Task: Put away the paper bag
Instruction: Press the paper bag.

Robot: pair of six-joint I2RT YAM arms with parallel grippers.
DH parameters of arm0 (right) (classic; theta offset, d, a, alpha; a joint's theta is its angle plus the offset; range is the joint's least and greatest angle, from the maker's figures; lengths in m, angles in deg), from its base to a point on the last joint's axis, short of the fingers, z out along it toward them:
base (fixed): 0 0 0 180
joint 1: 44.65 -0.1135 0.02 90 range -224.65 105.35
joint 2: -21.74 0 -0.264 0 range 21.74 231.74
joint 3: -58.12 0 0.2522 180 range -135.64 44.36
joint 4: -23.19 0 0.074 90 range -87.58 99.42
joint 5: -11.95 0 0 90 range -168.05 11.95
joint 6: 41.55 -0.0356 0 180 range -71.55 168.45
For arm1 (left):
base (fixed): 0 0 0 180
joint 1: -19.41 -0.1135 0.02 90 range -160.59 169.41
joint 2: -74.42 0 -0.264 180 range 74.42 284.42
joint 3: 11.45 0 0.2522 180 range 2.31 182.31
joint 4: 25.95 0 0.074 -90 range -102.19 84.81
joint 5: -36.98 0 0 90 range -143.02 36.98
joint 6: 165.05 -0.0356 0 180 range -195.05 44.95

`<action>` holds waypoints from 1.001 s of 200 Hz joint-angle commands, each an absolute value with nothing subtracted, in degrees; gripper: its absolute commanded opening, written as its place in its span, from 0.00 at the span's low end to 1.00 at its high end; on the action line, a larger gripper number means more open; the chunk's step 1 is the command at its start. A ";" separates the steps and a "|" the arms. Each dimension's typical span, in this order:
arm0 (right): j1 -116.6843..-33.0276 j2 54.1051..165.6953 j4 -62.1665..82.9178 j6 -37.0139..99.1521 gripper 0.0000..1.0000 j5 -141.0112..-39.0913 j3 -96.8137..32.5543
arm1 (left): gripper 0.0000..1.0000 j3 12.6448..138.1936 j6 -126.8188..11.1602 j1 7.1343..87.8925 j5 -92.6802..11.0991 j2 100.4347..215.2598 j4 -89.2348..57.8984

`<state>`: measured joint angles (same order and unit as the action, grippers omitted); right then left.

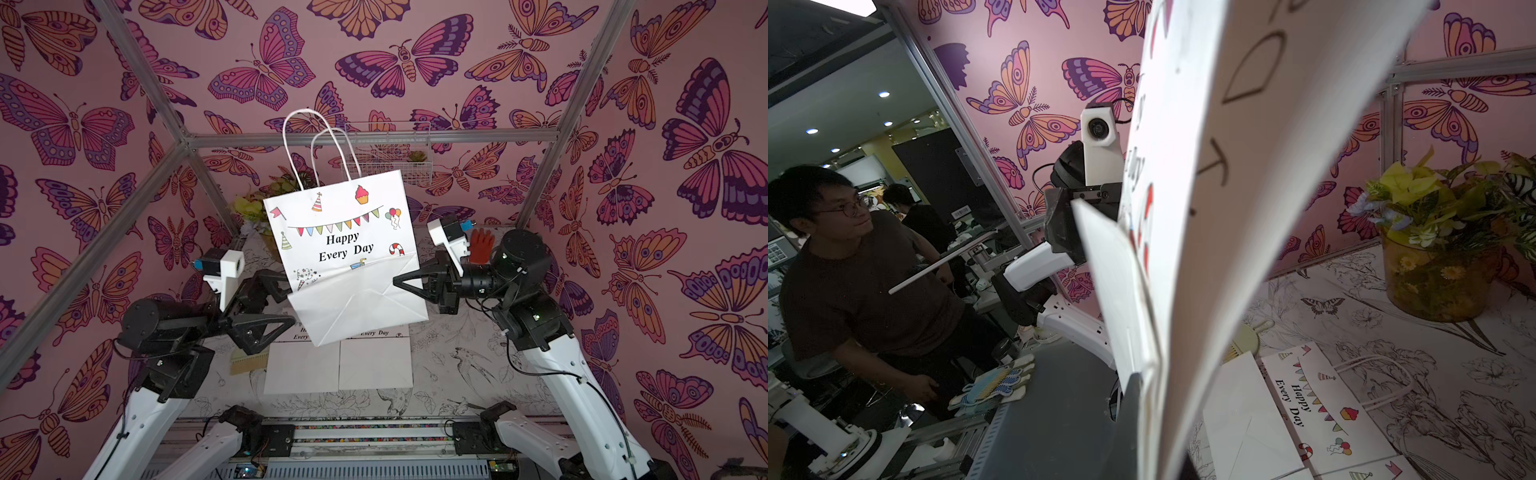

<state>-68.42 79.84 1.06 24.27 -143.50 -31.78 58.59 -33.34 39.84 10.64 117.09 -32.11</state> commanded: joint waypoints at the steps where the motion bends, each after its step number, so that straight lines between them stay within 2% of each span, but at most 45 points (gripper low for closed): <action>1: -68.79 79.57 4.43 22.82 0.00 -143.16 -32.46 | 0.91 57.38 -32.84 41.00 15.01 118.00 -35.56; 33: -68.65 79.65 4.07 22.92 0.00 -142.91 -32.67 | 0.92 56.96 -33.56 41.39 15.83 117.79 -35.57; 47: -68.65 79.74 4.39 22.54 0.00 -143.07 -32.78 | 0.88 56.98 -33.39 41.39 15.95 118.14 -35.57; 129: -68.65 79.17 5.03 21.97 0.00 -143.36 -32.57 | 0.27 56.81 -33.58 41.39 14.22 121.25 -34.59; 171: -68.65 79.15 3.63 22.85 0.00 -143.18 -32.84 | 0.02 58.01 -38.71 41.39 10.71 120.58 -27.46; 200: -68.65 79.48 3.15 23.01 0.00 -143.09 -33.04 | 0.00 58.39 -40.68 41.39 8.87 120.12 -24.83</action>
